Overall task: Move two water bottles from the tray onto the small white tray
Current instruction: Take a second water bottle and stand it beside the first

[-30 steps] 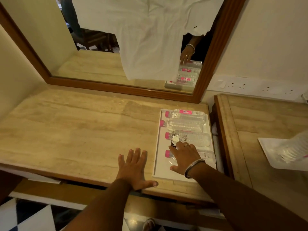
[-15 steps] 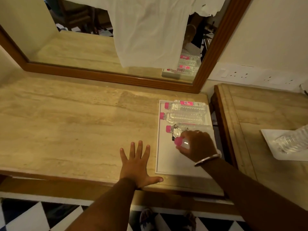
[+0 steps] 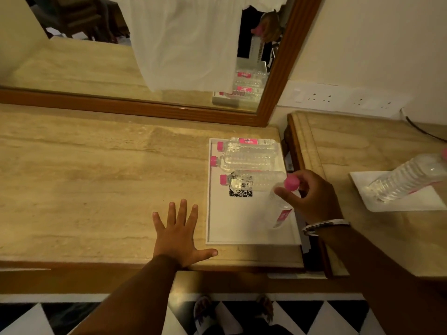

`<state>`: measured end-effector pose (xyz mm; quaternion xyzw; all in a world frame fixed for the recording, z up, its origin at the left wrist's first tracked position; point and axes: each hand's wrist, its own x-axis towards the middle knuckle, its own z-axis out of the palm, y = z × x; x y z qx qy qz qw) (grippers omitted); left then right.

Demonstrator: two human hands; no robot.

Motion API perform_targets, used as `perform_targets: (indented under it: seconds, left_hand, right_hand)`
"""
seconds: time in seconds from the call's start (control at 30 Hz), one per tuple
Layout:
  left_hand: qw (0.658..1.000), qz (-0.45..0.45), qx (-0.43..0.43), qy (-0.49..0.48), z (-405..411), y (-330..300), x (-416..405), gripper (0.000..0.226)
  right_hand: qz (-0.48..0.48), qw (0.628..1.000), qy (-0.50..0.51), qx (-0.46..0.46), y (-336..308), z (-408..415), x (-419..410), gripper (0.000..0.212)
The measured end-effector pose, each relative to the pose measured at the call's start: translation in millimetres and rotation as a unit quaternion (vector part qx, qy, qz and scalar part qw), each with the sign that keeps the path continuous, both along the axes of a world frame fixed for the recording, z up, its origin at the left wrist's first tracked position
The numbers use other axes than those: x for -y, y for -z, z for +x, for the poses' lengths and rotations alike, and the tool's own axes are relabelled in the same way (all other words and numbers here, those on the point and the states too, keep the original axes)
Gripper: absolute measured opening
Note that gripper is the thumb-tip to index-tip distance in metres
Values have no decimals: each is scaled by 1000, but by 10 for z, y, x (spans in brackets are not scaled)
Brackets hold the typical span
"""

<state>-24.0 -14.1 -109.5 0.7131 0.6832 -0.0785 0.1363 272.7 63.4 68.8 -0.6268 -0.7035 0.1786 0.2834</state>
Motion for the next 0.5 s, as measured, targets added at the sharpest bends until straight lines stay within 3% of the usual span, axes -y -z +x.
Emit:
perform_targets:
  seconds: [0.3,0.5]
  left_hand:
    - [1000,-27,3,-10,27,-92,-12,137]
    - [996,46,67,28,323,-372,122,139]
  right_hand:
    - [39,999,16,-28,-35,337,150,55]
    - [92,994,-11,-62,-378,715,286,40]
